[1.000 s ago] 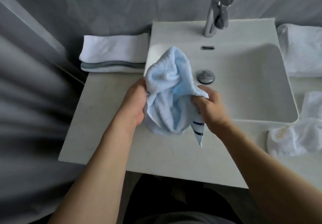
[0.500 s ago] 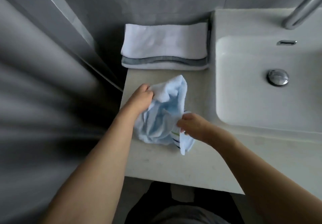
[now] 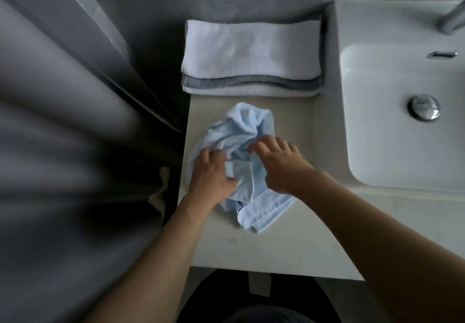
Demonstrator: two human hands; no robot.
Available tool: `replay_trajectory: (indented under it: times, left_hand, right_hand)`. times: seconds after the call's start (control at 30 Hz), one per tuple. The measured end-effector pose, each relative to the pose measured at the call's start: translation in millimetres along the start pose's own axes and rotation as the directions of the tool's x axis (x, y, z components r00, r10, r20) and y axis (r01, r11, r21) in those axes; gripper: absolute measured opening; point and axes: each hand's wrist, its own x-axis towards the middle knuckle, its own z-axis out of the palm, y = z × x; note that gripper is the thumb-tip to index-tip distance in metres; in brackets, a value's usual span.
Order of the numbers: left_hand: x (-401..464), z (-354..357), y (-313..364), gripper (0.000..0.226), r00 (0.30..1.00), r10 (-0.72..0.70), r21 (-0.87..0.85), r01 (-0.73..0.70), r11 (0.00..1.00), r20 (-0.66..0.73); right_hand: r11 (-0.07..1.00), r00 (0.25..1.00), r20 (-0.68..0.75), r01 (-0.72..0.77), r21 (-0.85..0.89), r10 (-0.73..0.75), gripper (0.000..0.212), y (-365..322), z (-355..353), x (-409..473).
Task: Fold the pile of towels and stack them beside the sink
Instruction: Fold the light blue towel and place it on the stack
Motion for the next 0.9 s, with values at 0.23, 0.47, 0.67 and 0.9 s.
replay_trajectory:
  times: [0.23,0.47,0.67,0.9]
  left_hand:
    - [-15,-19,-47,0.077,0.971,0.235,-0.012,-0.235,0.972,0.044]
    - [-13,-20,-41,0.076,0.976,0.156,0.169,-0.181,0.969,0.15]
    - [-13,-20,-27,0.054,0.921,-0.366,0.216,0.334,0.918,0.132]
    - [-3,-59,-18,0.01,0.993,0.035,-0.157,-0.017,0.987,0.113]
  right_hand:
    - [0.996,0.986,0.14,-0.089,-0.004,0.089,0.059,2,18,14]
    - [0.984,0.952,0.276,-0.092,-0.152,0.131,0.024,3,7,16]
    - [0.967,0.966,-0.017,-0.256,0.0,0.256,0.022,-1,11,9]
    - [0.999,0.964,-0.26,0.039,-0.037,-0.047,0.068,-12,-6,21]
